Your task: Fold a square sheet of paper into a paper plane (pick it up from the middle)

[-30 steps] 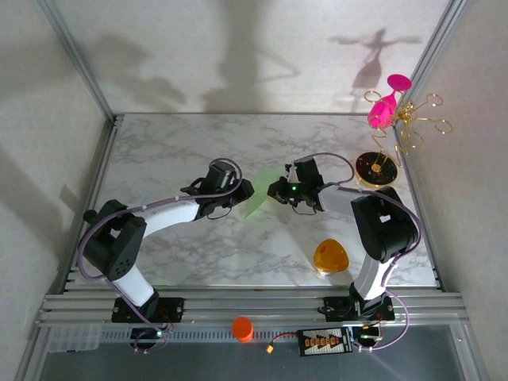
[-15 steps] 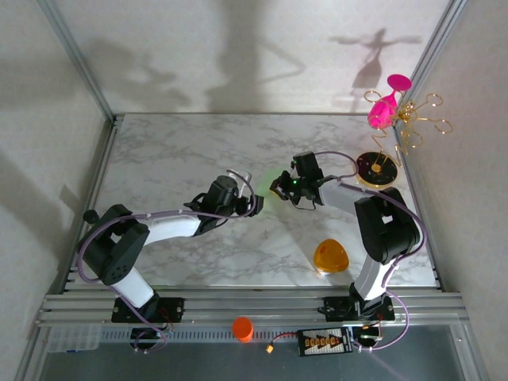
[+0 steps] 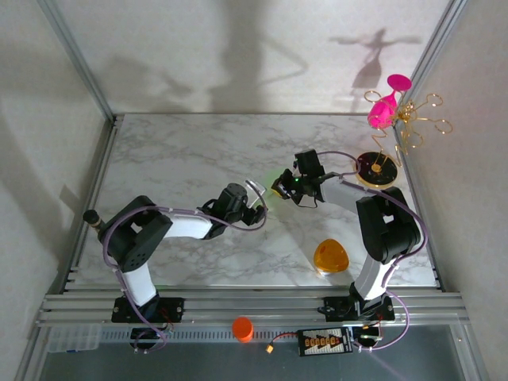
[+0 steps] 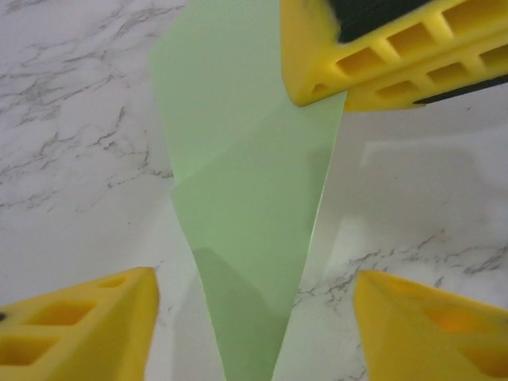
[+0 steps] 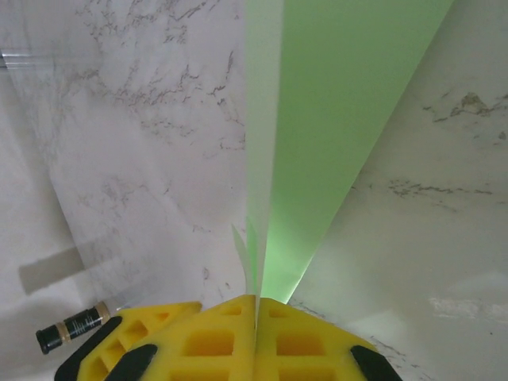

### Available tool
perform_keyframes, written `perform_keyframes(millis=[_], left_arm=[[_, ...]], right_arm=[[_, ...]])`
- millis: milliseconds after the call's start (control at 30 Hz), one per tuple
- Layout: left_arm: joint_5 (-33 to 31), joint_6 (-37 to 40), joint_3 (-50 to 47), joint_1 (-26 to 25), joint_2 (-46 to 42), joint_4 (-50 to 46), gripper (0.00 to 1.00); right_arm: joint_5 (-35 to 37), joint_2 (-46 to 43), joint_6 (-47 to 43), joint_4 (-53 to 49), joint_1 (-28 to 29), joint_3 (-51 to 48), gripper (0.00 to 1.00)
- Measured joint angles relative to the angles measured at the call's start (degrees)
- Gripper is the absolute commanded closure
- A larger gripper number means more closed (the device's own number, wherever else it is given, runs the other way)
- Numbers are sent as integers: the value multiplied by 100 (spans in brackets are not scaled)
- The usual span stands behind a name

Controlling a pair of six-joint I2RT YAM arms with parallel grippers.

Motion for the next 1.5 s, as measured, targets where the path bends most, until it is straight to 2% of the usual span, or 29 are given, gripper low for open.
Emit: perform_keyframes(millis=[67, 467, 700, 833, 1033, 1167, 1267, 1500], left_arm=[[-22, 111, 2, -11, 63, 101, 47], [-81, 551, 90, -17, 365, 313, 61], [-57, 675, 120, -17, 402, 302, 80], [-31, 726, 236, -17, 509, 243, 90], [31, 723, 278, -17, 549, 175, 95], [68, 721, 286, -17, 592, 142, 95], [146, 717, 286, -17, 619, 133, 95], [210, 695, 286, -17, 621, 136, 93]], right_arm=[[-59, 20, 7, -39, 0, 11, 99], [-212, 103, 31, -74, -15, 46, 96], [-214, 105, 61, -79, -17, 48, 93], [-214, 173, 76, -90, -37, 90, 82], [-208, 212, 70, -258, -37, 109, 61], [-175, 212, 20, -385, -59, 190, 46], [-138, 212, 7, -407, -90, 212, 42], [-26, 210, 2, -581, -162, 212, 43]])
